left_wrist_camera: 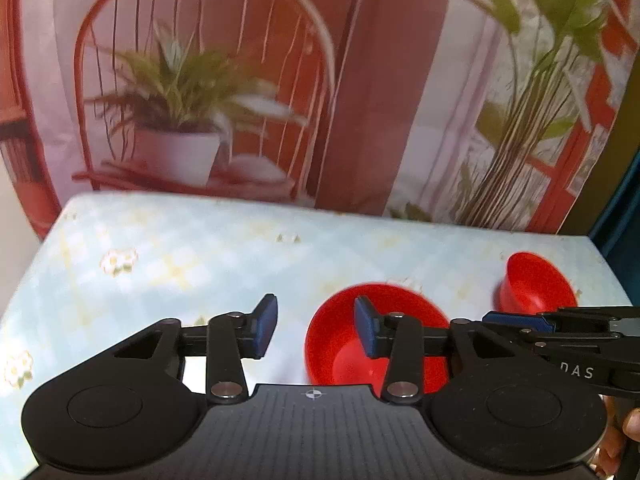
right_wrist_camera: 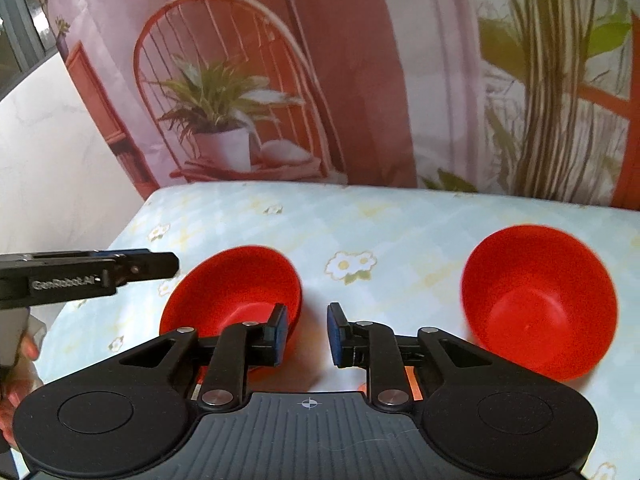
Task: Organize plates and bowls
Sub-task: 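Lower the red bowl into the other red bowl and open the left tool, then move the left tool to a second red bowl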
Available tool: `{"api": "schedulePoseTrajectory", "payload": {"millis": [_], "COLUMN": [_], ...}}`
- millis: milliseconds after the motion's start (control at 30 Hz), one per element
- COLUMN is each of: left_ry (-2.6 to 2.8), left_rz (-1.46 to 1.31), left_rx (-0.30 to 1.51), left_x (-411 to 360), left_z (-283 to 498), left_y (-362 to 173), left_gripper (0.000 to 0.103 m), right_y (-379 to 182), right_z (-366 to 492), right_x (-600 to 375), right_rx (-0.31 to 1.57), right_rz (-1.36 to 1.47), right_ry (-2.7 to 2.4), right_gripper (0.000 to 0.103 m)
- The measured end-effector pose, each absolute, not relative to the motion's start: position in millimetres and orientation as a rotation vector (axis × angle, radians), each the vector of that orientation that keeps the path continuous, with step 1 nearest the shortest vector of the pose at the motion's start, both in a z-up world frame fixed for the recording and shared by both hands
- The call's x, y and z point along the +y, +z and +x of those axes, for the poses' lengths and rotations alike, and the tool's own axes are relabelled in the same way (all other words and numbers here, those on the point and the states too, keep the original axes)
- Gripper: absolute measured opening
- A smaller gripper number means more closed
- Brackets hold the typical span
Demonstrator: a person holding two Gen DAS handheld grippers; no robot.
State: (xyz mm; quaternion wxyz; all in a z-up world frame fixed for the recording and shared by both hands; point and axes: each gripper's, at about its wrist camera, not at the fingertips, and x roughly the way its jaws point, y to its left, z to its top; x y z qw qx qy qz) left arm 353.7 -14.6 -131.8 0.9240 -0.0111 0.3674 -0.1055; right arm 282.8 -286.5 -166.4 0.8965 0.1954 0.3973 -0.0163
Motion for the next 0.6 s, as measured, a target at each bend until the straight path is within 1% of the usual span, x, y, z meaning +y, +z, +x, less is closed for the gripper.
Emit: {"api": "schedulePoseTrajectory", "payload": {"millis": [33, 100, 300, 600], "left_ry": [-0.221, -0.230, -0.258, -0.248], "left_rz": [-0.017, -0.011, 0.001, 0.047], "left_rx": [0.741, 0.721, 0.683, 0.650], "left_x": [-17, -23, -46, -70], "left_z": [352, 349, 339, 329], "left_y": [-128, -123, -113, -100], "left_gripper": [0.047, 0.053, 0.054, 0.054], "right_y": [-164, -159, -138, -127], "right_z": [281, 276, 257, 221], "right_x": [-289, -294, -314, -352], "right_rx": [0.814, 0.789, 0.707, 0.665], "right_rz": [0.399, 0.384, 0.334, 0.323], "right_ry": [-0.038, -0.052, -0.083, -0.136], "right_gripper": [0.023, 0.024, 0.024, 0.025]}}
